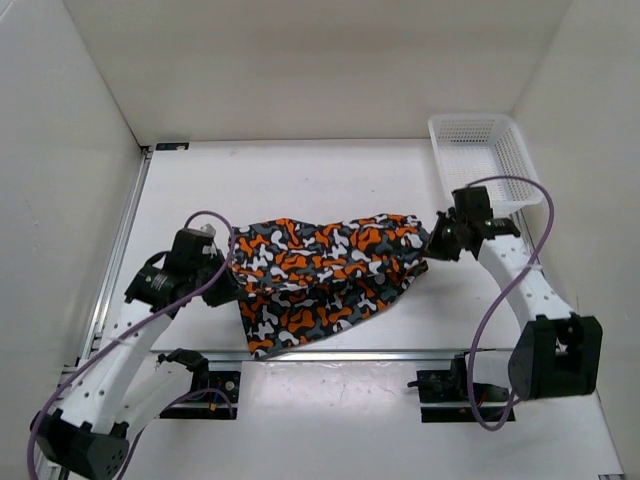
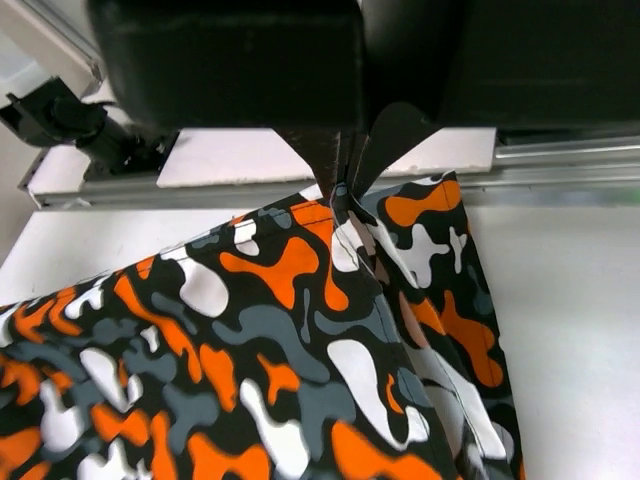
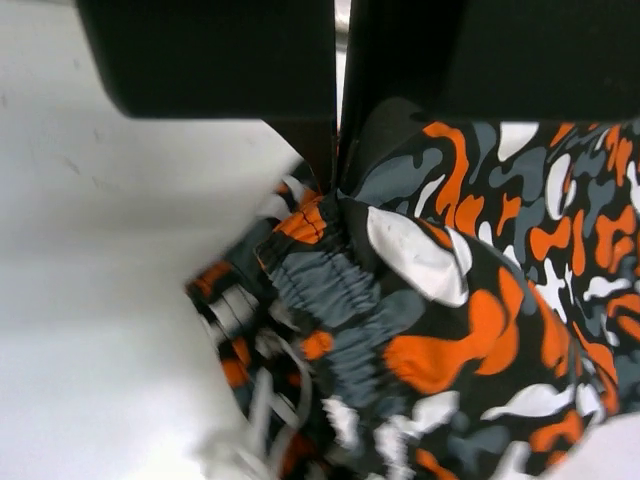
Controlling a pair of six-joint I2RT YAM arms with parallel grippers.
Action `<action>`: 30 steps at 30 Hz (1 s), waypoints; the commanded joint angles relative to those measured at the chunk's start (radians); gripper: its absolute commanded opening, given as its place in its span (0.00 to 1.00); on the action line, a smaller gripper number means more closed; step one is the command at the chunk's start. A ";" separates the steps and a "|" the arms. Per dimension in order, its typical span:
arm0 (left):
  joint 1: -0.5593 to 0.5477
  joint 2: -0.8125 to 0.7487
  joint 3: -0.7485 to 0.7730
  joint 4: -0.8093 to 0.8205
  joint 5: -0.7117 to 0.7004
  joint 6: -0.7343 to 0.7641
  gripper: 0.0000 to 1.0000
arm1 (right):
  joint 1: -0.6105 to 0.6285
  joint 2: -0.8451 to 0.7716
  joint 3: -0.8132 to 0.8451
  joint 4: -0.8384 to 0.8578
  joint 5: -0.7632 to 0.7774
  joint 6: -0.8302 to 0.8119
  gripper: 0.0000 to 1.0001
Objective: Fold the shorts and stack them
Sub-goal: Fold the shorts
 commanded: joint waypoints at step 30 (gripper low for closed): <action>-0.055 -0.192 -0.156 -0.173 0.291 0.047 0.10 | -0.023 -0.153 -0.227 -0.026 0.091 -0.008 0.00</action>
